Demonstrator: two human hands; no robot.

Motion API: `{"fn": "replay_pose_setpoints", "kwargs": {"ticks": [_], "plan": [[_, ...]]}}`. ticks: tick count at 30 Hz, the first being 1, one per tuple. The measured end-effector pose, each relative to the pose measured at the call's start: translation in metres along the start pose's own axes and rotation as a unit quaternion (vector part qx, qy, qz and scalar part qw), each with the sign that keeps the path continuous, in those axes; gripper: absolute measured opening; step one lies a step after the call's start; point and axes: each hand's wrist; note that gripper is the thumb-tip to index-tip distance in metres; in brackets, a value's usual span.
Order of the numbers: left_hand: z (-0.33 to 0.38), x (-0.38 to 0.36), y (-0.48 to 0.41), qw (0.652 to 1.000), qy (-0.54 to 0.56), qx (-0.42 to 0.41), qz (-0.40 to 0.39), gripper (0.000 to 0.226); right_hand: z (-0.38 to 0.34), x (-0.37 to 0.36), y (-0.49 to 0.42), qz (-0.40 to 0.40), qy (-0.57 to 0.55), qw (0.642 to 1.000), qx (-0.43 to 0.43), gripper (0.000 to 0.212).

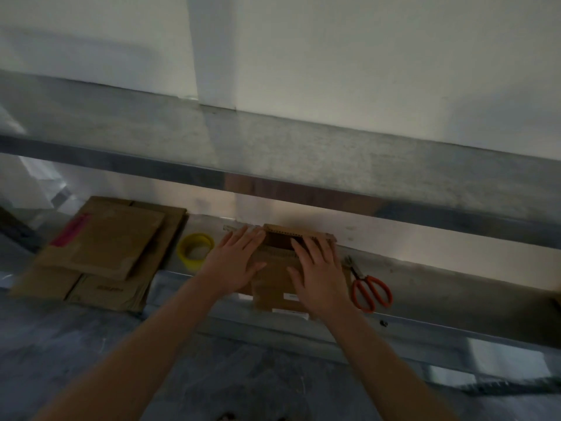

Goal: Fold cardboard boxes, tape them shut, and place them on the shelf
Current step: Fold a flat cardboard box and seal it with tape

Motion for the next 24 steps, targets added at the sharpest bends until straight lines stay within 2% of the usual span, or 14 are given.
{"fn": "replay_pose_setpoints", "kwargs": {"ticks": [3, 6, 9, 12, 14, 19, 21, 24], "plan": [[-0.034, 0.002, 0.022, 0.999, -0.039, -0.005, -0.008, 0.085, -0.044, -0.006, -0.01, -0.032, 0.005, 0.998, 0.053, 0.061], [-0.086, -0.011, 0.045, 0.998, -0.057, -0.006, -0.034, 0.078, -0.093, -0.03, -0.024, -0.035, 0.0, 0.995, 0.091, 0.061], [-0.138, -0.038, 0.065, 0.995, -0.074, 0.004, -0.07, 0.066, -0.134, -0.069, -0.04, -0.048, -0.018, 0.995, 0.088, 0.065], [-0.171, -0.064, 0.071, 0.994, -0.058, -0.01, -0.088, 0.066, -0.159, -0.11, -0.054, -0.072, -0.031, 0.997, 0.022, 0.068], [-0.183, -0.081, 0.069, 0.993, -0.061, -0.043, -0.092, 0.068, -0.162, -0.135, -0.058, -0.082, -0.048, 0.994, -0.058, 0.067], [-0.19, -0.114, 0.057, 0.982, -0.055, -0.12, -0.138, 0.063, -0.152, -0.176, -0.06, -0.082, -0.069, 0.97, -0.219, 0.063], [-0.189, -0.12, 0.048, 0.98, -0.051, -0.129, -0.144, 0.061, -0.149, -0.185, -0.067, -0.053, -0.068, 0.963, -0.254, 0.058], [-0.192, -0.128, 0.033, 0.985, -0.035, -0.141, -0.095, 0.056, -0.146, -0.193, -0.082, -0.01, -0.077, 0.957, -0.279, 0.036]]}}
Point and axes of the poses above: each hand's wrist, its own y-axis away from the middle knuckle, its own x-axis out of the back of the hand, z = x × y, and after that the axes turned 10 degrees about -y, right-handed
